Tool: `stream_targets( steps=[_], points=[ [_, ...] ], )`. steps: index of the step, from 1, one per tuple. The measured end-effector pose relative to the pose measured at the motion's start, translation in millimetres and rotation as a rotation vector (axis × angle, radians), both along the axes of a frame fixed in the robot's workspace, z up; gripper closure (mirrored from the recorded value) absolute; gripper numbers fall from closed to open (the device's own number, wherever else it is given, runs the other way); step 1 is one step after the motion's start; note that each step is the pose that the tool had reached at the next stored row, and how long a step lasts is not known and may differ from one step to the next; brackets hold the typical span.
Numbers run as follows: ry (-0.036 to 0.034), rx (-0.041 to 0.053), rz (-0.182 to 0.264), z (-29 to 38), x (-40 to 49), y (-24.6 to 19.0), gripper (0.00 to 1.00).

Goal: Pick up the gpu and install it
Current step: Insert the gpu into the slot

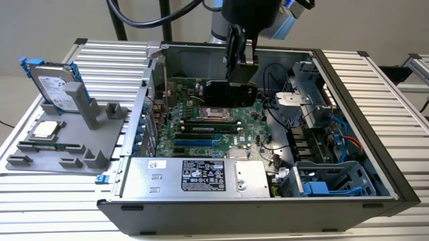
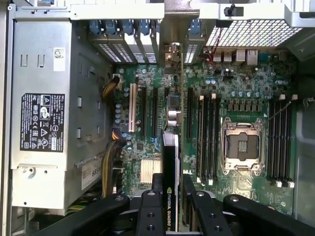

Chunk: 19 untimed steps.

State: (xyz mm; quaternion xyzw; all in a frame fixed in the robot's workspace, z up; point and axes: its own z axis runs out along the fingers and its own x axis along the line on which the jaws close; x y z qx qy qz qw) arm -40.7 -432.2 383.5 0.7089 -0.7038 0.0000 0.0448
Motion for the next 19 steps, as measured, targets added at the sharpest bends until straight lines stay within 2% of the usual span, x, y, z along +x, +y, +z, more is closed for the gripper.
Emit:
stream_targets(
  steps=[5, 19],
  points=[
    [-0.0001, -0.0034, 0.000, -4.3, 1.4, 2.2, 1.00],
    [0.0000, -0.0116, 0.000, -12.3, 3.6, 2.4, 1.00]
  ],
)
